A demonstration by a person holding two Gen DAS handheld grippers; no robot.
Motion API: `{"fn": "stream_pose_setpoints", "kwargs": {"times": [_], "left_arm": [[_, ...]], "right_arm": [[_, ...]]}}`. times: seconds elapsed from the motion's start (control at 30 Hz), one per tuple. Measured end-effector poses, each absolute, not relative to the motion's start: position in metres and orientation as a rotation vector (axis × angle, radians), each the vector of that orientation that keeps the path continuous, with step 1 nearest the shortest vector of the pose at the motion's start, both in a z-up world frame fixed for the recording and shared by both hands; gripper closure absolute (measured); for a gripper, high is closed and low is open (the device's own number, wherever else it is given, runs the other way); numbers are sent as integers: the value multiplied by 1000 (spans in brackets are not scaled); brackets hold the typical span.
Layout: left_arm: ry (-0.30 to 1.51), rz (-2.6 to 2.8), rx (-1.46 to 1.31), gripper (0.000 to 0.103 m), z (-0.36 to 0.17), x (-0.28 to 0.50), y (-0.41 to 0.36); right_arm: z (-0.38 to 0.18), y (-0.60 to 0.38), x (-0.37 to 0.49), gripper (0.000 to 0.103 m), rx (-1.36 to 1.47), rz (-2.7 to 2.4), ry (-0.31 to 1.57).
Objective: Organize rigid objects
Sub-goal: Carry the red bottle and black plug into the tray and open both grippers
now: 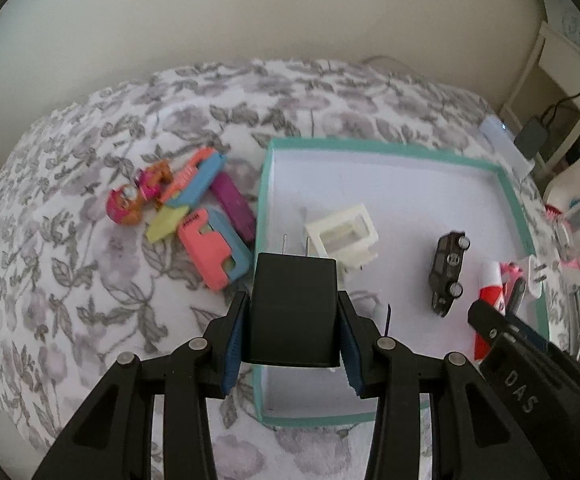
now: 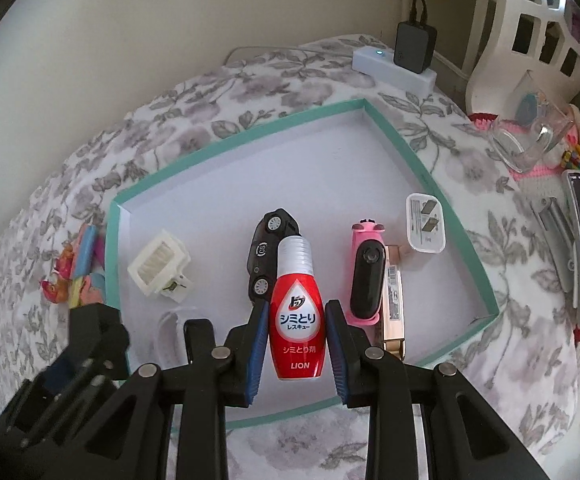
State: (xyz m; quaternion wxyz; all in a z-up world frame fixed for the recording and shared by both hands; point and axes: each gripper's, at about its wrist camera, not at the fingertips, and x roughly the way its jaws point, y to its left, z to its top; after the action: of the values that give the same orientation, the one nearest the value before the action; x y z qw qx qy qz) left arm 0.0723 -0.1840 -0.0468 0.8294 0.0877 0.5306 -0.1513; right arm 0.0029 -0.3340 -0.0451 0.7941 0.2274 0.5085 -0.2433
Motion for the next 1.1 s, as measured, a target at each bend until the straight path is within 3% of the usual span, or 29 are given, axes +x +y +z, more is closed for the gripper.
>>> {"fn": "stream_pose_setpoints", "kwargs": {"times": [0.87,1.1], "left_arm": [[1168,-298,267,58,-69,72,-192],[1146,-310,252,51,-60,71,-191]], "right_arm": [[-61,-339,7,71,495,-550,1159],[-51,-337,6,70,483,-556,1130]]}}
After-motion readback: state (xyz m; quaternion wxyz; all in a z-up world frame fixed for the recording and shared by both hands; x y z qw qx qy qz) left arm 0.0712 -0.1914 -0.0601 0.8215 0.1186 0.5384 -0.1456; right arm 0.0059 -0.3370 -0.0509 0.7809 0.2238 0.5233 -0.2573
